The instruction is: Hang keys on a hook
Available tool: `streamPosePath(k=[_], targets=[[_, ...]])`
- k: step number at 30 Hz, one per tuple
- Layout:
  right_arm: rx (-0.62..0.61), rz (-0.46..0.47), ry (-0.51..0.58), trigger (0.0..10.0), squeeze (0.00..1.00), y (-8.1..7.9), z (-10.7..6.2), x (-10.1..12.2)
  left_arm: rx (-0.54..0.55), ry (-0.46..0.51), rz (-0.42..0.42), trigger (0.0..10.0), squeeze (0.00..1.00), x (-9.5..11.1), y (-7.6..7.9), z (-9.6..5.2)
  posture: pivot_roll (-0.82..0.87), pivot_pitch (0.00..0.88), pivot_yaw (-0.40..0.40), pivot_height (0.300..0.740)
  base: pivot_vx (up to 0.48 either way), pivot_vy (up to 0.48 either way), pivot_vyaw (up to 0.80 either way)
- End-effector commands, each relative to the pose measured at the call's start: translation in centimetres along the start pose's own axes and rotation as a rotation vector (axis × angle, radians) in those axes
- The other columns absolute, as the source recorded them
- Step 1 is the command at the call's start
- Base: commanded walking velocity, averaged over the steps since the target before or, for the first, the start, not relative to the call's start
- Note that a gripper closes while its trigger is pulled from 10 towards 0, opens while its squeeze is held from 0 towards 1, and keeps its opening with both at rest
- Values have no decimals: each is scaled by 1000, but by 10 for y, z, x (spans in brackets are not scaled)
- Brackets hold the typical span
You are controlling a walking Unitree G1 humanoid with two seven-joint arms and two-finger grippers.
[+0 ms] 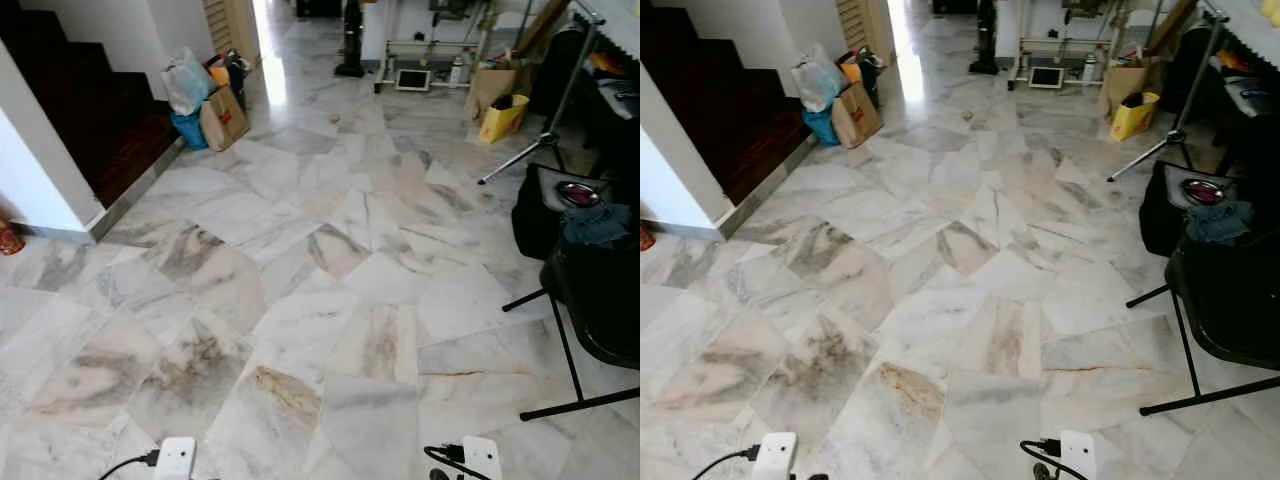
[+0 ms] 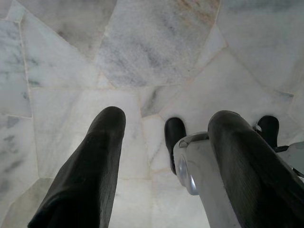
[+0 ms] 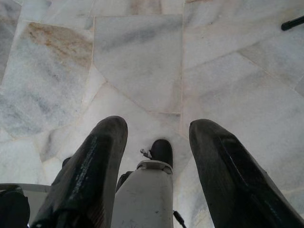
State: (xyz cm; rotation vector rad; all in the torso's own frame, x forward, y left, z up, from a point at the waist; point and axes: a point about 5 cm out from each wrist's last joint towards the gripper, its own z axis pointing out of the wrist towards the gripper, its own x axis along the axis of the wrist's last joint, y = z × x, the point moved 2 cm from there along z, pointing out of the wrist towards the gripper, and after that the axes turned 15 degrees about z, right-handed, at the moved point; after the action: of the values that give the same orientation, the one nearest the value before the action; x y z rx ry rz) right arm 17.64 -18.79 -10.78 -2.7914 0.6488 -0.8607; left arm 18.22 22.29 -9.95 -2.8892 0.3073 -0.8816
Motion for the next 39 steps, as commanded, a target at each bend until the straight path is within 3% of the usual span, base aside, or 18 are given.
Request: streamPosePath(k=[1, 8, 17, 26, 32, 39], targets=[[3, 19, -2, 10000, 0, 0, 0, -1, 6, -6, 6, 10000, 0, -3, -3, -1, 40, 0, 35, 740, 0, 0, 0], [15, -8, -13, 10000, 0, 2, 0, 1, 3, 6, 31, 10000, 0, 2, 2, 1, 35, 0, -6, 740, 0, 0, 0], [22, -25, 41, 10000, 0, 11, -1, 25, -33, 25, 30, 10000, 0, 12, 26, 4, 43, 0, -42, 740, 0, 0, 0], [41, -13, 37, 10000, 0, 1, 2, 24, 10, 12, 9, 10000, 0, 5, 14, 2, 56, 0, -26, 740, 0, 0, 0], [11, -3, 31, 10000, 0, 20, -2, 30, 17, 9, -8, 10000, 0, 1, 10, 1, 48, 0, -15, 740, 0, 0, -263], [-49, -8, -6, 10000, 0, 47, -11, 16, 17, 10, -31, 10000, 0, 1, 14, 2, 50, 0, -41, 740, 0, 0, -788]])
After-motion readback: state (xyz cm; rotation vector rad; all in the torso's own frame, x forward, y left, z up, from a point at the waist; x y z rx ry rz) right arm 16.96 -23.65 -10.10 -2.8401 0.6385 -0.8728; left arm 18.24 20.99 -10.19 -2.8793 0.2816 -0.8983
